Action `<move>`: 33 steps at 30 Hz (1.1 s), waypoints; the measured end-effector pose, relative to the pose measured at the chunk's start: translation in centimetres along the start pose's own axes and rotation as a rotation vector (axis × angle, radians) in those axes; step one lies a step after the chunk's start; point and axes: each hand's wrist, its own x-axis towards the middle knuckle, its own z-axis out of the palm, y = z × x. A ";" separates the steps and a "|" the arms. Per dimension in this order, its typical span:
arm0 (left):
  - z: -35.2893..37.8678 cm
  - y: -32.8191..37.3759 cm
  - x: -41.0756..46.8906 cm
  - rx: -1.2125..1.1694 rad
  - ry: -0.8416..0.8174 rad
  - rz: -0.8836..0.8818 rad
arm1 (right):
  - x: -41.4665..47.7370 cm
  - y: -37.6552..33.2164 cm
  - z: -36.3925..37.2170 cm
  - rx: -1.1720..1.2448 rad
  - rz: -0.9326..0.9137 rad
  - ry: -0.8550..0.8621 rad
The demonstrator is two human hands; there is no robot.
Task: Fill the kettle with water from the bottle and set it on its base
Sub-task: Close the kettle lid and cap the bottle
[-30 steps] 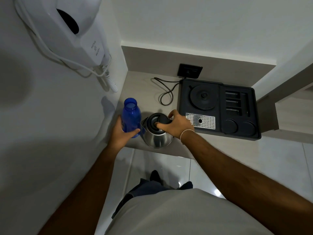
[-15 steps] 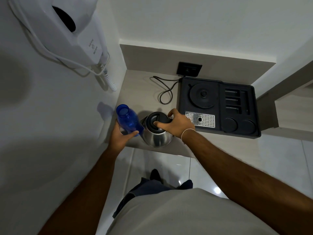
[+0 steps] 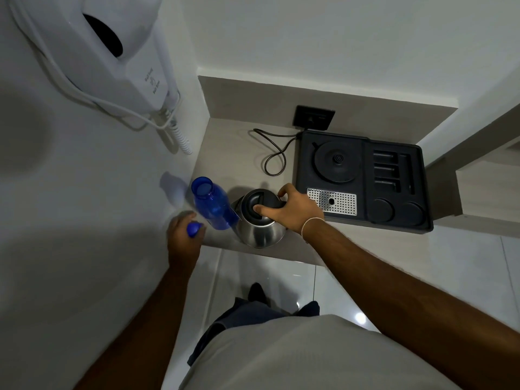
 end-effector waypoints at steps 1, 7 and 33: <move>-0.3 0.5 -0.1 -0.070 0.065 -0.001 | -0.1 0.0 0.0 -0.005 -0.001 0.004; -4.3 5.5 -0.7 -0.335 0.367 0.170 | -0.2 -0.1 -0.2 -0.018 -0.011 0.000; -8.8 13.1 1.1 0.344 0.011 0.356 | -0.7 -0.1 -0.5 -0.034 -0.035 0.009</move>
